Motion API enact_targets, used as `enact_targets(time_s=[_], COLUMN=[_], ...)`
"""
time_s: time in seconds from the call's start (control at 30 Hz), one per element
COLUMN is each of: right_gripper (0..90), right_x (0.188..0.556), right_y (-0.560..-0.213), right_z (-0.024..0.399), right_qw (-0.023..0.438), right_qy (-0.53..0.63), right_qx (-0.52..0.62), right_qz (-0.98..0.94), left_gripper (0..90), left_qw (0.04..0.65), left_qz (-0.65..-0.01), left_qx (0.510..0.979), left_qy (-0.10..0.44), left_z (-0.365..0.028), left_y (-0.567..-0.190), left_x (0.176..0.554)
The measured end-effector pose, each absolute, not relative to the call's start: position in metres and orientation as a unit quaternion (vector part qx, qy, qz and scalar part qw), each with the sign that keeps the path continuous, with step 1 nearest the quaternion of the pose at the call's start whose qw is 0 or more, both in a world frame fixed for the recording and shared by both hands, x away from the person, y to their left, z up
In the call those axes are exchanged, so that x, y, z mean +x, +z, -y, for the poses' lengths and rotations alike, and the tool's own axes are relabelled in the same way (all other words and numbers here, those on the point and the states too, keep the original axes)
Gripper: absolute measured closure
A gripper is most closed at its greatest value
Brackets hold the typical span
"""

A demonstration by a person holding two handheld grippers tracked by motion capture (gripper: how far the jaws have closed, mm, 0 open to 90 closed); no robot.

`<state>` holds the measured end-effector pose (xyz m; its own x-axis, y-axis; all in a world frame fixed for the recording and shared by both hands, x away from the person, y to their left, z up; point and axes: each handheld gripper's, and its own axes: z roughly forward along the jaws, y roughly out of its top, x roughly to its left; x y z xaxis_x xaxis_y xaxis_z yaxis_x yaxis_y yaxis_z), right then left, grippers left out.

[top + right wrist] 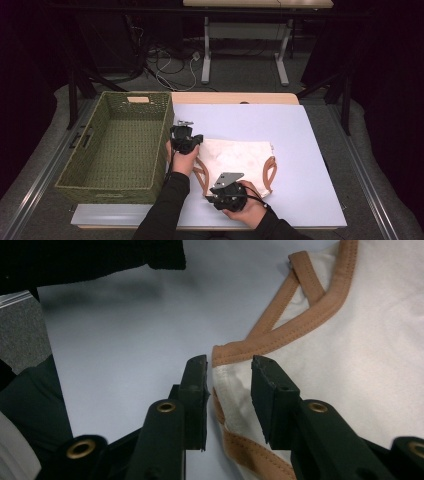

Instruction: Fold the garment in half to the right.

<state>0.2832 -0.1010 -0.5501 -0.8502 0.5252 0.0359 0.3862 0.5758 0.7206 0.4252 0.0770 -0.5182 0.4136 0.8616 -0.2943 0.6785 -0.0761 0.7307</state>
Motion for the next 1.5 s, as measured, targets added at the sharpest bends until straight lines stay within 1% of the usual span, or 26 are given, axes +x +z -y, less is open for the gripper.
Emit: enact_targets(time_s=[0.23,0.53,0.77,1.07,1.1,1.5], right_gripper=[72.2,79.0,87.5,88.2,88.2,88.4], right_x=[0.282,0.281,0.281,0.283,0.283,0.285], right_y=[-0.553,-0.557,-0.557,-0.553,-0.551,-0.526], right_z=[0.097,0.096,0.096,0.098,0.099,0.104], right_qw=[0.087,0.104,0.111,0.095,0.089,0.078], right_qy=[0.366,0.355,0.36,0.376,0.378,0.426], right_qx=[0.261,0.251,0.26,0.27,0.275,0.281], right_qz=[-0.889,-0.895,-0.889,-0.881,-0.88,-0.856], left_gripper=[88.0,88.0,88.1,88.1,88.1,88.1], left_qw=[0.424,0.422,0.424,0.43,0.431,0.437], left_qz=[-0.532,-0.531,-0.53,-0.529,-0.529,-0.531], left_qx=[0.725,0.726,0.726,0.722,0.722,0.714], left_qy=[0.108,0.109,0.11,0.116,0.116,0.134], left_z=[-0.077,-0.076,-0.077,-0.078,-0.078,-0.082], left_y=[-0.518,-0.519,-0.517,-0.509,-0.507,-0.485], left_x=[0.425,0.425,0.426,0.427,0.427,0.429])
